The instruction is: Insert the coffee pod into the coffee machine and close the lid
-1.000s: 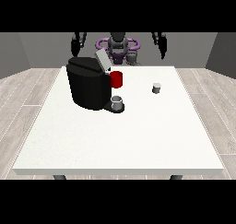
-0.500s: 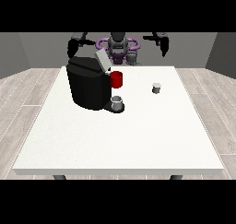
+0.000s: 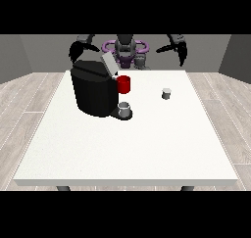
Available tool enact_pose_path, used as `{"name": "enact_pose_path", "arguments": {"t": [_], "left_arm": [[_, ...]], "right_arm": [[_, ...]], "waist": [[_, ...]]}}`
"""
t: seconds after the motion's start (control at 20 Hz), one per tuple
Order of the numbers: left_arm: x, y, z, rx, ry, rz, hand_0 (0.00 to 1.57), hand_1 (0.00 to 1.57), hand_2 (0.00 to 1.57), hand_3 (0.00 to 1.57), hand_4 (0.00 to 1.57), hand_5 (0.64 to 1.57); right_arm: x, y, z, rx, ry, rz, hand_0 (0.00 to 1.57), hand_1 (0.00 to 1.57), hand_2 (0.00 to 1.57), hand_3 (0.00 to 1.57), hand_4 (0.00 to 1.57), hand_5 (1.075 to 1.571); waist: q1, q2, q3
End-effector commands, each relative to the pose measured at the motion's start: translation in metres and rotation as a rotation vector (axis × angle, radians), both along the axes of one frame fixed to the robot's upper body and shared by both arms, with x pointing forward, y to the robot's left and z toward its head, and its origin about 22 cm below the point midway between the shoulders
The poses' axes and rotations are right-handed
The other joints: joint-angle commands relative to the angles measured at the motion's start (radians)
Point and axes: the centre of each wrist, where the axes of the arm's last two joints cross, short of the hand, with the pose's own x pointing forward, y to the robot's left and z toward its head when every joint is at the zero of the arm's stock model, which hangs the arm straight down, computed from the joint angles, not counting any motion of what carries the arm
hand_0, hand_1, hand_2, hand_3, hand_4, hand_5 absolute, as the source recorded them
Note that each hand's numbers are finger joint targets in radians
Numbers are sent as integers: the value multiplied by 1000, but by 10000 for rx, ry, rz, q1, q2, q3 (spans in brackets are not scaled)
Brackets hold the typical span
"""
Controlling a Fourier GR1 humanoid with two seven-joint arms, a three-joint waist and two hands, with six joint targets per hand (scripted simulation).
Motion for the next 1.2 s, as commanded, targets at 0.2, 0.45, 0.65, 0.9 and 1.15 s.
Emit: {"name": "enact_pose_path", "arguments": {"t": [0.2, 0.45, 0.65, 0.9, 1.15], "left_arm": [[43, 41, 27, 550, 741, 386, 0, 0, 0, 0, 0, 1571], [52, 31, -3, 1002, 1278, 843, 0, 0, 0, 0, 0, 1571], [65, 56, 12, 1234, 966, 1028, 0, 0, 0, 0, 0, 1571], [70, 40, -6, 2001, 2054, 434, 0, 0, 0, 0, 0, 1571], [77, 23, -16, 2675, 2536, 189, 0, 0, 198, 0, 0, 1571]], "right_arm": [[11, 22, 14, -145, -622, 606, 0, 0, 0, 0, 118, 1571], [17, 32, 33, 13, -623, 1126, 0, 0, 0, 0, 259, 1571], [29, 24, 27, -36, -1214, 897, 0, 0, 0, 0, 352, 1571], [34, 22, 20, -293, -206, 502, 0, 0, 0, 0, 392, 1571], [38, 17, 10, -522, 166, 426, 0, 0, 0, 0, 423, 1571]], "waist": [[-654, 871, -6], [-1116, 1376, -10], [-883, 2152, -7], [-597, 1587, -5], [-599, 1464, -4]]}}
